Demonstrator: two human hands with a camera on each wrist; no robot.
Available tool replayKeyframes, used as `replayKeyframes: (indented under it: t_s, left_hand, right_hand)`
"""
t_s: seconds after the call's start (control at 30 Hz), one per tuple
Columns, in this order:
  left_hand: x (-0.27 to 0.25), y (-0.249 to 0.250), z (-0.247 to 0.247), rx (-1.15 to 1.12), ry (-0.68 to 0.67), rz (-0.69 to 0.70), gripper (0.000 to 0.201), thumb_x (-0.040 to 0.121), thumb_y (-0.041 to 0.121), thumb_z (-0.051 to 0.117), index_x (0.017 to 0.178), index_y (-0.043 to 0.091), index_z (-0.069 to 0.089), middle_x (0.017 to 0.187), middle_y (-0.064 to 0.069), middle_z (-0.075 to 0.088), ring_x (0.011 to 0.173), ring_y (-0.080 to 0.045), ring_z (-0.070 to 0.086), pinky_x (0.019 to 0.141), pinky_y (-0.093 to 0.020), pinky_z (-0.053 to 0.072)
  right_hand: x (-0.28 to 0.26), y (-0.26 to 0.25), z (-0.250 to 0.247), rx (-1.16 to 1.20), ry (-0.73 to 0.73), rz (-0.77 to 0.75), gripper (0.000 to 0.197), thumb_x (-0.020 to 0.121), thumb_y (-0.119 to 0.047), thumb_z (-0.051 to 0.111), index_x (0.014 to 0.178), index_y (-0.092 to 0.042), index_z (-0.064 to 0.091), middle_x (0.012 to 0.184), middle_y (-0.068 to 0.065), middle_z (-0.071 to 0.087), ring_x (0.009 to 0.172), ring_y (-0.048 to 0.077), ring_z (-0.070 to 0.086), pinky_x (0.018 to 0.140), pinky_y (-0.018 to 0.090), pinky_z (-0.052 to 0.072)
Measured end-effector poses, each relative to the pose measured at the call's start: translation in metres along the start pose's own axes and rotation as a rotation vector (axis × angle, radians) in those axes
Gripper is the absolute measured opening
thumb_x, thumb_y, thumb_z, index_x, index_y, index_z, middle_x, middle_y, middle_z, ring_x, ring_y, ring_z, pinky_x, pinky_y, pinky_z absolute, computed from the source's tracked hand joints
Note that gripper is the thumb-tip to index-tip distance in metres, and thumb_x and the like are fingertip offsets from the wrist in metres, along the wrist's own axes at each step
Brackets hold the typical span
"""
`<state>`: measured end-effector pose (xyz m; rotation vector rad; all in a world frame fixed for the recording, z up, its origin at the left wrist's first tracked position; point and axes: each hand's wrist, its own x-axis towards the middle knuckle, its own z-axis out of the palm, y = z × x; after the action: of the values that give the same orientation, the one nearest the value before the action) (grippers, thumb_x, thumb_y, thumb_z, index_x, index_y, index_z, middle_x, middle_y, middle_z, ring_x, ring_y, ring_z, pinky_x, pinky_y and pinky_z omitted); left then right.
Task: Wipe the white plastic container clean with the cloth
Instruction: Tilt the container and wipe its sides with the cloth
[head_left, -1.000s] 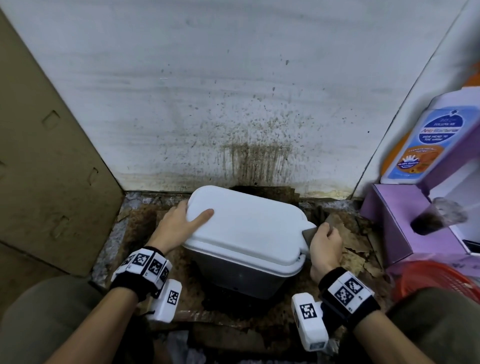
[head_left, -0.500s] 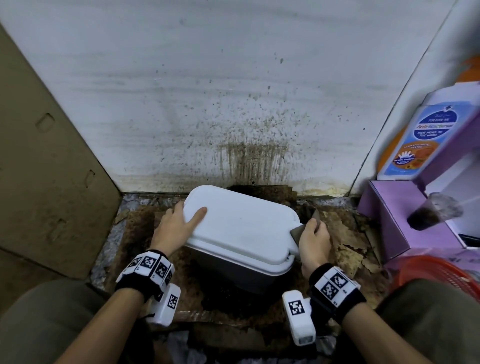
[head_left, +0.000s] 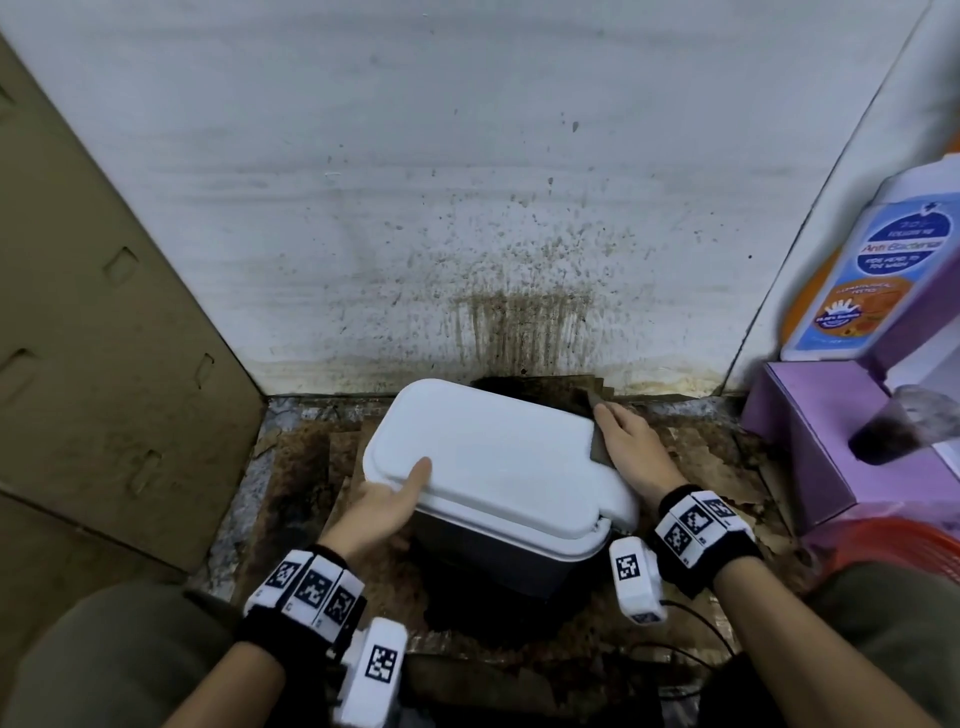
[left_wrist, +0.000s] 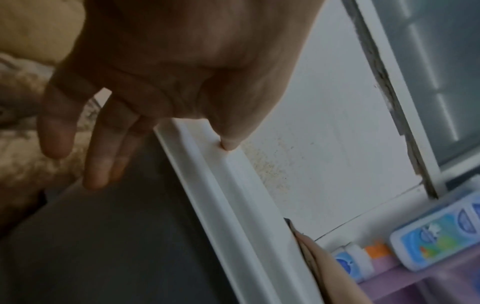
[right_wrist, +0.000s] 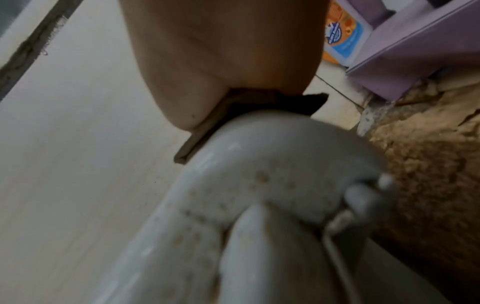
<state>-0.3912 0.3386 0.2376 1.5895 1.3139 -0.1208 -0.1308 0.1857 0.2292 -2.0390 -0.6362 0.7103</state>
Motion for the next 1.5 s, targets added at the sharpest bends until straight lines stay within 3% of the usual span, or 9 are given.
replayKeyframes:
  t_s: [0.07, 0.13, 0.33, 0.67, 0.9, 1.07, 1.2, 1.33, 1.5]
  left_hand:
    - [-0.009, 0.000, 0.003, -0.084, -0.086, -0.012, 0.060, 0.096, 0.071, 0.035, 0.119, 0.017, 0.048, 0.112, -0.011, 0.066, 0.094, -0.025, 0.072, 0.063, -0.027, 0.056]
    - [-0.010, -0.003, 0.011, -0.194, -0.115, -0.026, 0.066, 0.094, 0.073, 0.039, 0.125, 0.017, 0.053, 0.103, -0.011, 0.077, 0.089, -0.023, 0.076, 0.078, -0.035, 0.059]
    - [-0.002, -0.010, 0.029, -0.547, -0.033, 0.123, 0.051, 0.098, 0.052, 0.057, 0.138, 0.022, 0.050, 0.121, -0.006, 0.071, 0.095, -0.025, 0.076, 0.083, -0.036, 0.062]
    - [0.009, 0.001, 0.019, -0.551, 0.020, 0.240, 0.040, 0.096, 0.050, 0.061, 0.126, 0.024, 0.059, 0.116, 0.003, 0.075, 0.100, -0.018, 0.074, 0.078, -0.032, 0.057]
    - [0.028, 0.010, 0.019, -0.366, 0.078, 0.180, 0.053, 0.091, 0.063, 0.059, 0.113, 0.016, 0.051, 0.117, 0.000, 0.062, 0.111, -0.017, 0.061, 0.103, -0.043, 0.049]
    - [0.026, 0.012, 0.022, -0.346, 0.102, 0.179, 0.058, 0.092, 0.065, 0.055, 0.111, 0.010, 0.052, 0.109, -0.002, 0.062, 0.102, -0.017, 0.063, 0.087, -0.037, 0.054]
    - [0.018, 0.013, 0.028, -0.270, 0.114, 0.160, 0.058, 0.093, 0.070, 0.045, 0.077, 0.014, 0.046, 0.074, -0.001, 0.050, 0.068, -0.013, 0.051, 0.059, -0.029, 0.037]
    - [0.031, -0.004, 0.036, -0.246, 0.037, 0.142, 0.106, 0.065, 0.095, 0.040, 0.128, 0.011, 0.055, 0.119, -0.004, 0.064, 0.103, -0.019, 0.065, 0.071, -0.033, 0.055]
    - [0.028, -0.015, 0.054, -0.223, -0.048, 0.169, 0.116, 0.060, 0.100, 0.050, 0.140, 0.017, 0.046, 0.130, 0.005, 0.061, 0.110, -0.016, 0.066, 0.072, -0.034, 0.061]
  right_hand:
    - [0.001, -0.004, -0.003, -0.024, -0.053, 0.002, 0.040, 0.107, -0.042, 0.036, 0.135, -0.024, 0.057, 0.119, -0.004, 0.055, 0.110, 0.015, 0.050, 0.091, 0.032, 0.036]
    - [0.003, -0.007, -0.004, -0.044, -0.081, 0.003, 0.042, 0.108, -0.042, 0.035, 0.137, -0.021, 0.056, 0.122, -0.003, 0.056, 0.112, 0.015, 0.049, 0.092, 0.031, 0.036]
    - [-0.001, -0.010, -0.002, -0.077, -0.083, -0.065, 0.037, 0.108, -0.039, 0.033, 0.127, -0.018, 0.058, 0.113, 0.001, 0.060, 0.101, 0.016, 0.054, 0.081, 0.032, 0.039]
    - [-0.032, 0.004, 0.015, 0.019, 0.171, -0.006, 0.033, 0.107, -0.038, 0.033, 0.107, -0.021, 0.060, 0.099, 0.000, 0.065, 0.096, 0.022, 0.060, 0.082, 0.040, 0.046]
    - [-0.064, 0.015, 0.040, 0.043, 0.279, 0.068, 0.042, 0.108, -0.036, 0.027, 0.137, -0.021, 0.053, 0.126, 0.008, 0.062, 0.125, 0.032, 0.048, 0.104, 0.045, 0.039]
    - [-0.054, 0.015, 0.037, 0.015, 0.236, 0.070, 0.041, 0.107, -0.038, 0.028, 0.132, -0.021, 0.055, 0.125, 0.007, 0.062, 0.123, 0.030, 0.050, 0.106, 0.049, 0.039]
    - [-0.046, 0.011, 0.032, -0.059, 0.107, 0.037, 0.042, 0.106, -0.044, 0.027, 0.128, -0.023, 0.055, 0.120, 0.004, 0.062, 0.119, 0.028, 0.052, 0.103, 0.051, 0.042]
    - [-0.038, 0.001, 0.025, -0.135, -0.028, -0.031, 0.044, 0.107, -0.045, 0.027, 0.139, -0.027, 0.049, 0.131, 0.001, 0.059, 0.125, 0.024, 0.050, 0.106, 0.047, 0.040]
    - [-0.034, -0.005, 0.021, -0.169, -0.092, -0.071, 0.039, 0.107, -0.046, 0.029, 0.130, -0.025, 0.053, 0.125, 0.001, 0.061, 0.117, 0.022, 0.054, 0.101, 0.047, 0.043]
